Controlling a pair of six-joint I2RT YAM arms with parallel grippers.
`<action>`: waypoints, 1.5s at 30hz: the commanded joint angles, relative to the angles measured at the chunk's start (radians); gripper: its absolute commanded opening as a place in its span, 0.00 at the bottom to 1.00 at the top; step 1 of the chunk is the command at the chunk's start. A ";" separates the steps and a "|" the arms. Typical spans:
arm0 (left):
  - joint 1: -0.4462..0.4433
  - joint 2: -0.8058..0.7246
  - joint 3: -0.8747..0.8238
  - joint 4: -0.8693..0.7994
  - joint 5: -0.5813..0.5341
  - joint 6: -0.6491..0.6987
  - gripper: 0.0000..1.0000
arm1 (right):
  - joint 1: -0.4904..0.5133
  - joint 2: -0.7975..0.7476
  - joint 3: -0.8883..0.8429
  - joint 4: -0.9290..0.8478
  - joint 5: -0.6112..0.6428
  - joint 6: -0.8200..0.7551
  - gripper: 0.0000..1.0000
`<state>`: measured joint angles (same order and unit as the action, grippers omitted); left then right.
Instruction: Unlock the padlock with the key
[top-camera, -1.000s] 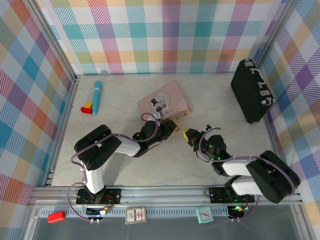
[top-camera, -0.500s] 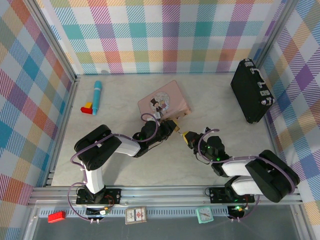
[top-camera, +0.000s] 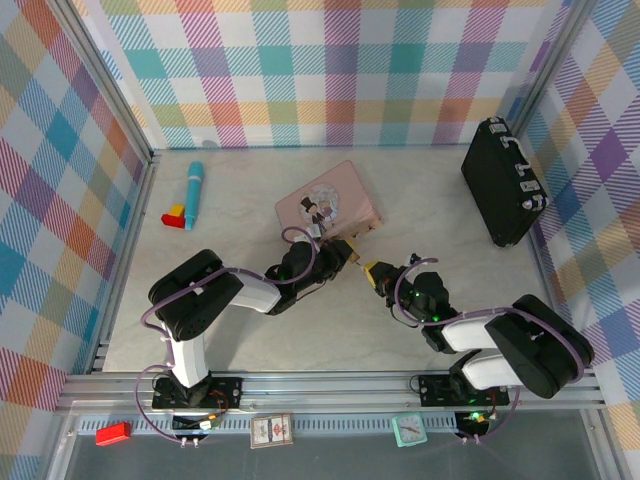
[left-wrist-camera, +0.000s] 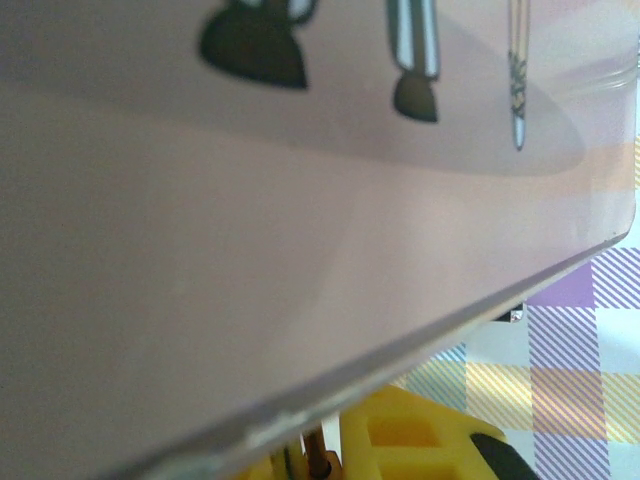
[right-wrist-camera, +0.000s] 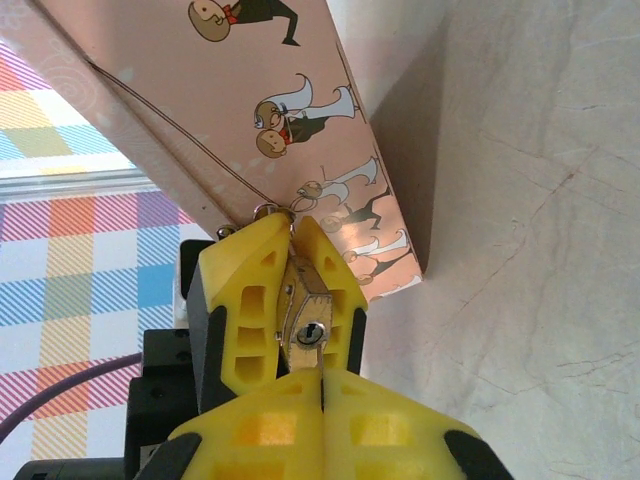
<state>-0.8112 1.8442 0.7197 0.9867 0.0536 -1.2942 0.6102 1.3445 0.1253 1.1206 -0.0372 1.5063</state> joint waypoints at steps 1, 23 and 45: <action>-0.026 -0.023 -0.010 0.090 0.018 -0.065 0.00 | 0.008 -0.012 0.009 0.017 0.016 -0.009 0.00; -0.055 -0.021 -0.013 0.107 0.007 -0.065 0.00 | 0.008 -0.006 0.005 0.039 0.034 0.000 0.00; -0.064 -0.025 -0.008 0.120 -0.009 -0.077 0.00 | 0.009 -0.013 0.005 0.005 0.039 -0.014 0.00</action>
<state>-0.8402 1.8442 0.7025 1.0183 0.0132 -1.3052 0.6102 1.3251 0.1253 1.1046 -0.0113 1.5059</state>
